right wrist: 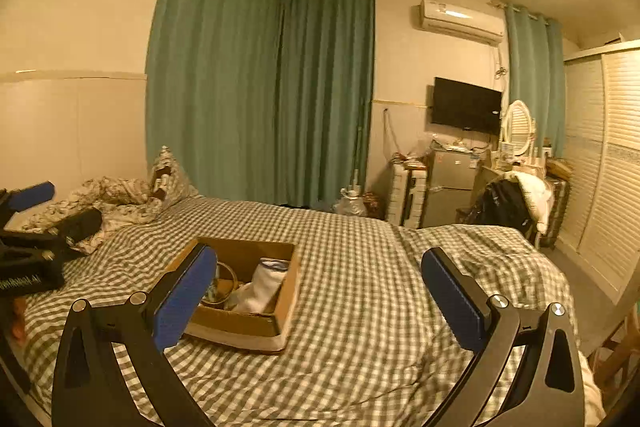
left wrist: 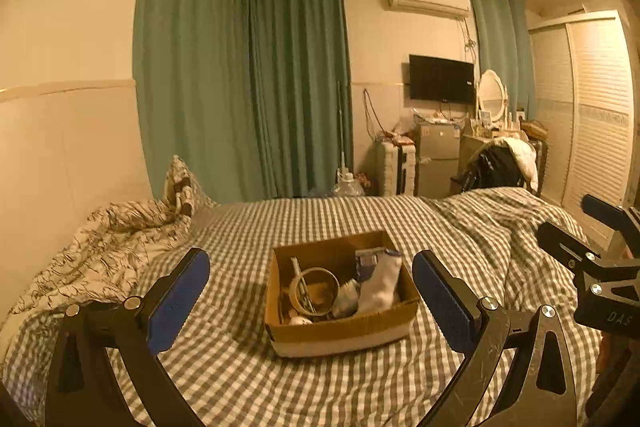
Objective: Organize objects
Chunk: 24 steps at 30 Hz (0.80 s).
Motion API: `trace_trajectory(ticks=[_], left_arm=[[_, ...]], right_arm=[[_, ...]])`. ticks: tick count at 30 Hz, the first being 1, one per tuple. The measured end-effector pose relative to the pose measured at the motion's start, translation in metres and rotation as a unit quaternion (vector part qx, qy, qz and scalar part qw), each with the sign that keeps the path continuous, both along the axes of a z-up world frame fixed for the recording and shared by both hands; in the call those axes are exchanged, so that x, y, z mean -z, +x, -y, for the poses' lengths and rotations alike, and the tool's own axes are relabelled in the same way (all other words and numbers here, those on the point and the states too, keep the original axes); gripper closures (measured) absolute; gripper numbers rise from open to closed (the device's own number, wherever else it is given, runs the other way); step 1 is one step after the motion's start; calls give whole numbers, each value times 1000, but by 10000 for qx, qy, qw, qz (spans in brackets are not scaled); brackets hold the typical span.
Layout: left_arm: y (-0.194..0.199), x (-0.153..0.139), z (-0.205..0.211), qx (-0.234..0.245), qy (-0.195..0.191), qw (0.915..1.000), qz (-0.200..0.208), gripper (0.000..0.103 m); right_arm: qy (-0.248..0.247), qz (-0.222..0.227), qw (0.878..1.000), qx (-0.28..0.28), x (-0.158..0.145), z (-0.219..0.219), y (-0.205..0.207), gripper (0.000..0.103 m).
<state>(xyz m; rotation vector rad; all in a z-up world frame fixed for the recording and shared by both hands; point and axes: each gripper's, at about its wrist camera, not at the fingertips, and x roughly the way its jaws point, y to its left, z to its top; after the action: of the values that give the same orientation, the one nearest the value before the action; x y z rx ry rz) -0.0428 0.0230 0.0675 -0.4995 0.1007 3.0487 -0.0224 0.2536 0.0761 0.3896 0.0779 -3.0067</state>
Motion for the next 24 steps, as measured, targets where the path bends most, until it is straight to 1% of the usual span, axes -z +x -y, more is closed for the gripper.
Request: trace_trajectory(ticks=[5,6,9,13,24], left_arm=[[1,5,-4,-18,-114,9999,30,0],[1,6,-4,-28,-118,9999,32,0],[0,8,-2,-32,-75,9999,103,0],[-1,9,0,-61,-61,9998,155,0],[-5,9,2,-53,34,9997,257,0]], right_arm=[[-97,182,9998,27,9,-1,-4,0],[-183,282,9994,52,11,-3,-6,0],[-370,372,9986,75,12,-10,-9,0],[-377,361,9985,135,9,-14,-8,0],[-494,446,9978,81,11,-13,-12,0]])
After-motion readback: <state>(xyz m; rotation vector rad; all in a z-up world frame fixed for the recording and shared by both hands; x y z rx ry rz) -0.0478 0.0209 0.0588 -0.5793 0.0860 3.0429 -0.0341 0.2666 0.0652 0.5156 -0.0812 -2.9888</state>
